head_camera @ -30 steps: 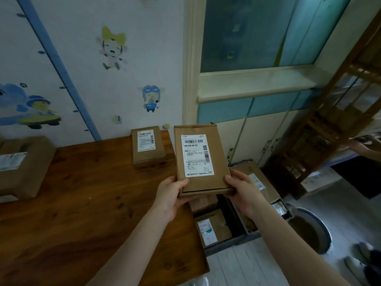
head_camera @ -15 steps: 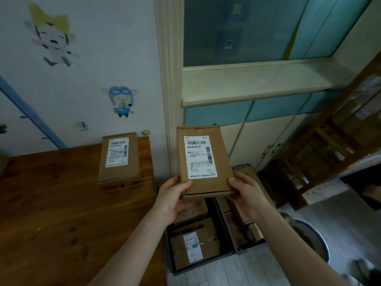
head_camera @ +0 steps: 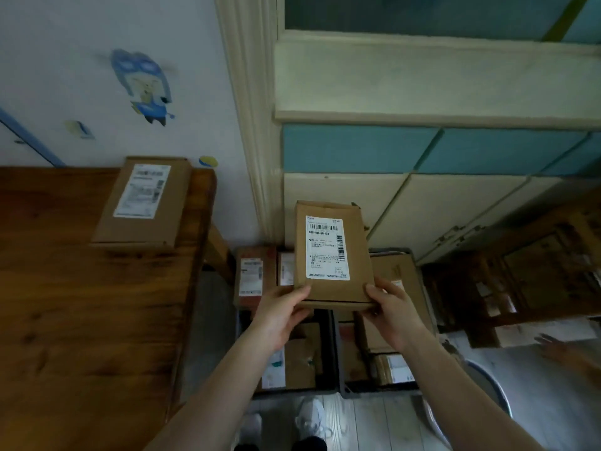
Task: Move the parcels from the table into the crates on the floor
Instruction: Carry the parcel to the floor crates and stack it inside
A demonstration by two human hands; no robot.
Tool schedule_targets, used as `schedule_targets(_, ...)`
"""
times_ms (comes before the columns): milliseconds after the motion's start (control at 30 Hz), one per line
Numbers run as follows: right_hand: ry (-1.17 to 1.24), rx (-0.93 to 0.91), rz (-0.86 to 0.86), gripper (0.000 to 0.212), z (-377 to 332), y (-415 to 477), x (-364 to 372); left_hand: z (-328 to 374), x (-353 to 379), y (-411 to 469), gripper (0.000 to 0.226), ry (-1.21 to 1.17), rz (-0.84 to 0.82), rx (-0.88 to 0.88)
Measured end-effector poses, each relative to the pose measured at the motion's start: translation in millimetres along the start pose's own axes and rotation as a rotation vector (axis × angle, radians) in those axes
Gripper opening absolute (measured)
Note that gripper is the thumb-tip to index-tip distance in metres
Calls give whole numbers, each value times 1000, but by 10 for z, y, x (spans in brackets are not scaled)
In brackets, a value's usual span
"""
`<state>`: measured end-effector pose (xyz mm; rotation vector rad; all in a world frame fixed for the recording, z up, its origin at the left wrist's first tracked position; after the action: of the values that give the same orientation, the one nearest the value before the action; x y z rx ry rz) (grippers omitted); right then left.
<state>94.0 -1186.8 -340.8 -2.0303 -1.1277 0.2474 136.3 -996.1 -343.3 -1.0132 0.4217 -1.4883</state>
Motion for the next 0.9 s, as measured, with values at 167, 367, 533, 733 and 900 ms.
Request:
schedule_targets(167, -86, 72, -11, 37, 305, 402, -250, -416, -81, 319, 24, 21, 85, -80)
schedule_targets(367, -183, 101, 38, 41, 775, 954, -514, -852, -288, 828, 27, 21, 154, -147)
schedule_targets(533, -247, 171, 58, 43, 1327, 1398, -637, -1279, -603, 1340, 20, 13, 227, -176)
schedule_targets(733, -206, 235, 83, 41, 1977, 2023, -644, -1679, -997, 2048, 23, -37, 307, -217)
schedule_targets(900, -197, 278, 89, 36, 2373, 2612, -547, -1879, -1217, 2662, 31, -167, 345, -220)
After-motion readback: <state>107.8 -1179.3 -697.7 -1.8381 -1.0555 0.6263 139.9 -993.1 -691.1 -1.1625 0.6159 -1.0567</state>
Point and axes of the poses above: each hand's wrist, its own y-axis towards the middle knuckle, its own x-axis out of the palm, z = x × y, the point moved 10 cm from there along y, towards the middle knuckle, and after that the axes turned 2 degrees about -y, right-handed, at the moved point
